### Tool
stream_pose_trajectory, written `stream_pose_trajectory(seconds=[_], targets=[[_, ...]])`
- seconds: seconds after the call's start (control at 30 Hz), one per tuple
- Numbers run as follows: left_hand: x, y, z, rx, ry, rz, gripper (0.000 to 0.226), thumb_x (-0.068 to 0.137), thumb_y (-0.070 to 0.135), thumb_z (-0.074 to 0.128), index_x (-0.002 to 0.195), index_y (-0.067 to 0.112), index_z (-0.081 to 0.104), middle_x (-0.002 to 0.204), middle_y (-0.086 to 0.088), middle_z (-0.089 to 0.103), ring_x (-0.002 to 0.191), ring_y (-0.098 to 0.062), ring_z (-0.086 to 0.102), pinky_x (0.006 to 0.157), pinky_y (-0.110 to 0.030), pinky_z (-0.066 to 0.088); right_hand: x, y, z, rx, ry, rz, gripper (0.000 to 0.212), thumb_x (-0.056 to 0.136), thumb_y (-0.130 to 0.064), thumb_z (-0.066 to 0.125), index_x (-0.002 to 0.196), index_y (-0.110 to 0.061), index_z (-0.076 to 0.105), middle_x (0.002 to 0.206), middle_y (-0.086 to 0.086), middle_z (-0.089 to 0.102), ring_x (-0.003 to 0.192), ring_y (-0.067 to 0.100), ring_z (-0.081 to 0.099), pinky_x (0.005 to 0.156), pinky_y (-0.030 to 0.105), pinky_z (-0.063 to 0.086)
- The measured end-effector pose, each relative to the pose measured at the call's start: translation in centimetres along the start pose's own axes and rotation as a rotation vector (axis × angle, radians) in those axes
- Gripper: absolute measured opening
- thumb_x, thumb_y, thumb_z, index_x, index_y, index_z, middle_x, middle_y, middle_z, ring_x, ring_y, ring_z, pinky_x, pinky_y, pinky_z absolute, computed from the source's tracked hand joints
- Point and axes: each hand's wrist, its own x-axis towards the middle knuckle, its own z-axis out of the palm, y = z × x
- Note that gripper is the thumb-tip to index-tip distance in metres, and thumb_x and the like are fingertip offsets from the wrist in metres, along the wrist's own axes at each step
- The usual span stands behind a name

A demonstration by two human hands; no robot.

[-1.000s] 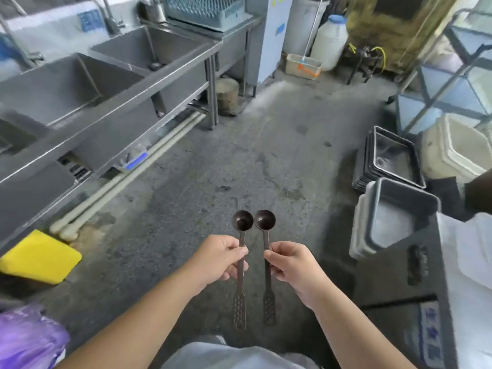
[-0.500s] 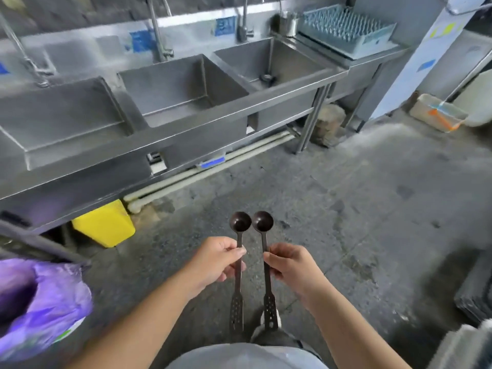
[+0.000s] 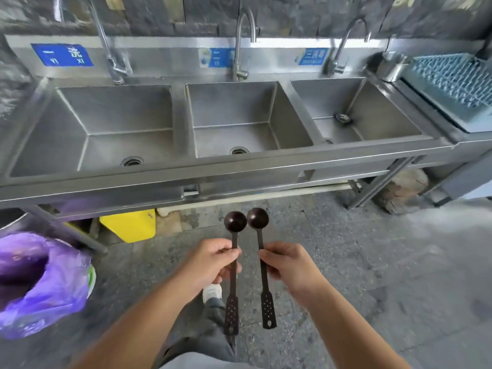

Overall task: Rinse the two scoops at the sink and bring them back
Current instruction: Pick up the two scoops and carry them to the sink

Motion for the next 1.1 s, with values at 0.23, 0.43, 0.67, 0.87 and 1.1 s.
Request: stream_pose_trajectory(seconds=[0.23, 0.43, 0.67, 0.87, 1.1], targets=[[13.5, 8.0, -5.4, -0.023, 0.010, 0.049, 0.011, 0.093, 0.022, 0.059, 0.091, 0.021, 0.070, 0.075, -0.003, 0.077, 0.059, -0.009, 0.065, 0.042, -0.018, 0.040, 14.4, -8.2, -2.6, -0.011, 0.001, -0.009, 0.017, 0.091, -0.011, 0.063, 0.089, 0.005, 0.069, 0.074, 0.012, 0.058, 0.069, 0.022, 0.048, 0.067, 0.032, 0.040], [24.0, 15.2, -9.1, -0.049, 0.012, 0.029, 0.013, 0.093, 0.018, 0.060, 0.089, 0.024, 0.071, 0.076, -0.004, 0.077, 0.056, -0.010, 0.065, 0.041, -0.018, 0.039, 24.6, -14.5, -5.4, -0.023, 0.011, -0.032, 0.021, 0.091, -0.010, 0.063, 0.072, -0.004, 0.070, 0.062, 0.005, 0.053, 0.057, 0.013, 0.044, 0.053, 0.019, 0.035], [36.7, 19.4, -10.9, -0.044, 0.142, -0.002, 0.009, 0.090, 0.023, 0.064, 0.093, 0.023, 0.073, 0.077, 0.004, 0.069, 0.054, -0.004, 0.064, 0.044, -0.017, 0.043, 39.0, -18.5, -10.0, 0.024, 0.001, 0.043, 0.016, 0.091, -0.008, 0.064, 0.077, -0.005, 0.073, 0.063, 0.006, 0.059, 0.056, 0.013, 0.049, 0.056, 0.022, 0.041], [47.5, 21.0, -11.5, 0.072, 0.216, -0.085, 0.011, 0.090, 0.027, 0.062, 0.089, 0.018, 0.069, 0.076, -0.003, 0.071, 0.053, -0.001, 0.066, 0.051, -0.015, 0.049, 52.2, -19.6, -13.4, -0.013, -0.031, 0.203, 0.012, 0.089, -0.006, 0.065, 0.080, -0.003, 0.073, 0.065, 0.011, 0.052, 0.050, 0.013, 0.045, 0.052, 0.023, 0.037], [59.1, 18.6, -12.3, -0.188, 0.217, -0.302, 0.010, 0.091, 0.004, 0.060, 0.096, 0.007, 0.067, 0.071, -0.009, 0.060, 0.043, -0.005, 0.057, 0.053, -0.024, 0.046, 64.6, -16.0, -15.4, -0.067, -0.015, 0.372, 0.020, 0.091, -0.001, 0.062, 0.077, -0.007, 0.075, 0.059, 0.003, 0.061, 0.050, 0.010, 0.055, 0.053, 0.018, 0.048]])
